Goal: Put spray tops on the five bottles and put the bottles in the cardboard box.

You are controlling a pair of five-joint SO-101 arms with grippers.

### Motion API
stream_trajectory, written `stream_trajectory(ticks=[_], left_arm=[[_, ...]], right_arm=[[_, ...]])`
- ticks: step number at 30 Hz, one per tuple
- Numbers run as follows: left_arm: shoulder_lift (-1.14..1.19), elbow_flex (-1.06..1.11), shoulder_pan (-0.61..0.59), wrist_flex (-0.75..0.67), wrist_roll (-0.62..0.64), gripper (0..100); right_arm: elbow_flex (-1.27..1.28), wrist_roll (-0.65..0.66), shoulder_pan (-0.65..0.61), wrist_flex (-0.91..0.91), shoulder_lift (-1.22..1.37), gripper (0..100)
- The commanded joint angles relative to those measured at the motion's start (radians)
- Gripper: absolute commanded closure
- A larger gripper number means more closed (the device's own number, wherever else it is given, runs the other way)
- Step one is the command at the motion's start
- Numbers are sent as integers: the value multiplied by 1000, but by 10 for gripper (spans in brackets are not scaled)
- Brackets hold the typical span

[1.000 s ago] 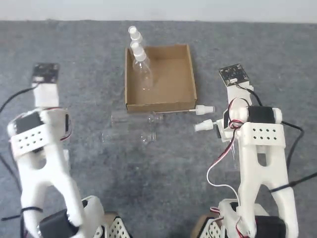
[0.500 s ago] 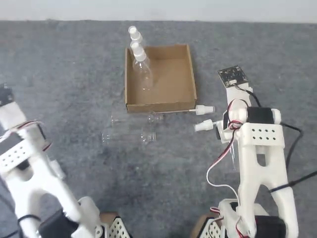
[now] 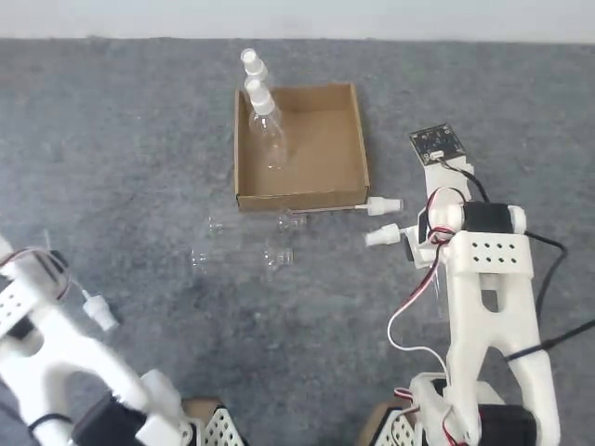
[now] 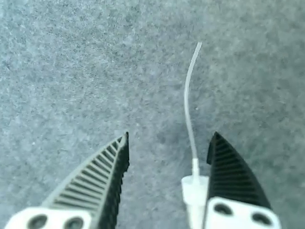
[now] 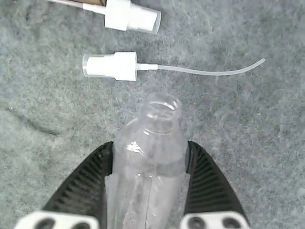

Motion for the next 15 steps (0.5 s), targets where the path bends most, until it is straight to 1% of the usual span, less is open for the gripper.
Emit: stream_trajectory(ticks=[1, 5, 11, 15], left_arm=[[3, -12, -32, 64, -176, 750], [3, -12, -66, 123, -296, 767], [5, 1, -69, 226, -476, 871], [5, 68, -61, 230, -562, 883]], right_arm=[[-12, -9, 5, -13, -41, 975], [-12, -9, 4, -13, -41, 975], [-12, -9, 4, -13, -41, 975], [-12, -9, 4, -13, -41, 975]])
